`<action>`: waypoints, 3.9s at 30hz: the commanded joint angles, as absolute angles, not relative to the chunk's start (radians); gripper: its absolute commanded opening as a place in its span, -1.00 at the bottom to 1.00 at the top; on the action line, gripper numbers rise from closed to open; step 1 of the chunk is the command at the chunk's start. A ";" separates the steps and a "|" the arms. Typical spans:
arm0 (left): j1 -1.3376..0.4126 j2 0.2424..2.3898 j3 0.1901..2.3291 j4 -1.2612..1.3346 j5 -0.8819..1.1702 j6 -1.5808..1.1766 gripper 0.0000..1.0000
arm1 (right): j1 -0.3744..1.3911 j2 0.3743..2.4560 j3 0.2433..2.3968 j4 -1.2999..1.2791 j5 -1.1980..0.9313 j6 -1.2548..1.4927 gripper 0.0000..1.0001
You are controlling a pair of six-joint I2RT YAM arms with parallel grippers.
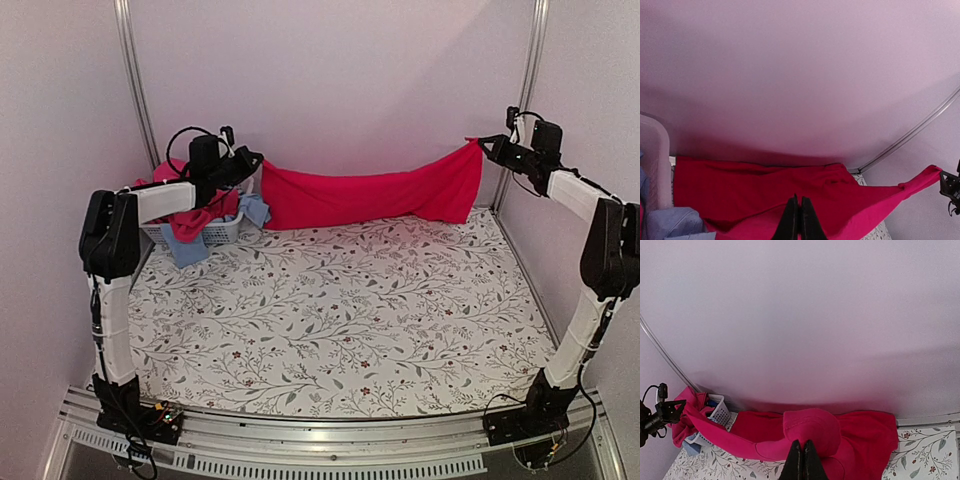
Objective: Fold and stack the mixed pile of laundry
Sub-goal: Flatten out the crumpled T-shirt at the center of the board, then adjust the flattened T-shirt at the center of the board.
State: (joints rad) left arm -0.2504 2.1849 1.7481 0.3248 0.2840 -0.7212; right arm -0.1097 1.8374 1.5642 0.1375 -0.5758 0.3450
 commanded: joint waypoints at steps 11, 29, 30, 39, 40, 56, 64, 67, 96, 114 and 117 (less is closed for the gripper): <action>-0.317 1.830 1.318 0.011 0.325 -0.607 -1.00 | -0.112 1.498 1.213 -0.151 -0.616 0.362 -1.00; -0.320 1.401 0.676 -0.273 0.239 -0.695 -1.00 | -0.006 1.055 0.683 -0.657 -0.586 0.412 -1.00; -0.318 1.391 0.659 -0.293 0.229 -0.699 -1.00 | -0.007 1.045 0.664 -0.681 -0.588 0.406 -1.00; -0.318 1.352 0.573 -0.364 0.222 -0.703 -1.00 | 0.096 0.933 0.556 -0.835 -0.642 0.445 -1.00; -0.318 1.347 0.568 -0.376 0.220 -0.700 -1.00 | 0.106 0.928 0.542 -0.851 -0.643 0.453 -1.00; -0.312 1.159 0.681 -0.507 0.160 -0.708 0.14 | 0.122 0.929 0.694 -0.911 -0.626 0.388 0.34; -0.349 1.281 0.766 -0.466 0.182 -0.673 0.13 | 0.138 1.284 0.843 -0.756 -0.561 0.301 0.25; -0.353 1.321 0.772 -0.439 0.192 -0.672 0.14 | 0.152 1.389 0.871 -0.742 -0.557 0.254 0.21; -0.373 1.446 0.791 -0.403 0.181 -0.641 0.13 | 0.343 1.637 0.919 -0.765 -0.492 0.189 -0.60; -0.373 1.355 0.711 -0.474 0.186 -0.737 0.11 | 0.688 1.539 0.856 -0.862 -0.593 0.225 -0.84; -0.372 1.343 0.700 -0.478 0.190 -0.749 0.12 | 0.741 1.555 0.866 -0.874 -0.619 0.210 -0.33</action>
